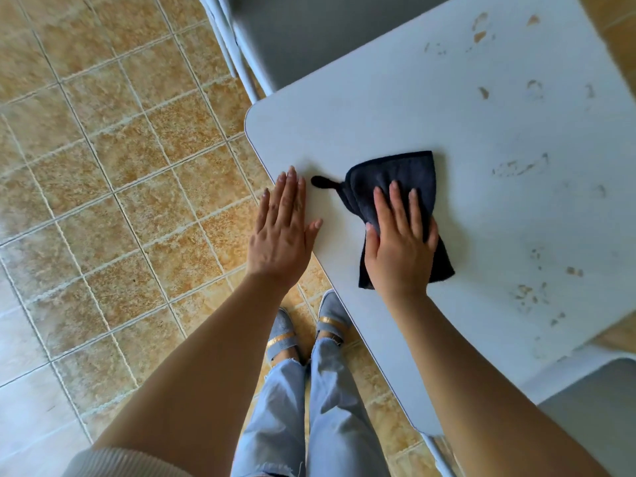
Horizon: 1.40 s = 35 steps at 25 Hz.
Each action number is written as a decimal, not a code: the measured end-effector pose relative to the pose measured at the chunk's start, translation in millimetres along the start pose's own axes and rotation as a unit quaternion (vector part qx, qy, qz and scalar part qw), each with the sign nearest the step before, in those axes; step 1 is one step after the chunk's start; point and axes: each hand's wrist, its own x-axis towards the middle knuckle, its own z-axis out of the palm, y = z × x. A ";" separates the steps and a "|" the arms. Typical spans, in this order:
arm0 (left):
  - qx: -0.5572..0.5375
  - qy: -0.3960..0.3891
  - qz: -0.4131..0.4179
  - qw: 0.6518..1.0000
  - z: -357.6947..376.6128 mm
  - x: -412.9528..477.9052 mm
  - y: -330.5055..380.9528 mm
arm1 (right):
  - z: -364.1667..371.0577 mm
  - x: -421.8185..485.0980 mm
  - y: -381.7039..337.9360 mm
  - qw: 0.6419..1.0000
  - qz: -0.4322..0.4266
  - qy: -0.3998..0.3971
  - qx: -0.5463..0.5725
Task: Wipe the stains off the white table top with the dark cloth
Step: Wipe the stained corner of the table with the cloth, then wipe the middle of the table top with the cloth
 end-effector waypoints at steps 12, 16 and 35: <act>0.022 -0.028 0.068 0.997 7.6 36.1 50.2 | -14.8 -63.4 78.5 0.998 0.057 0.001 -0.021; 0.025 -0.031 0.078 0.996 13.2 52.8 67.8 | -9.0 2.0 98.0 0.982 0.189 0.020 -0.003; 0.024 -0.014 0.096 0.995 20.7 136.5 110.1 | -10.5 90.9 152.1 0.972 0.235 0.015 0.020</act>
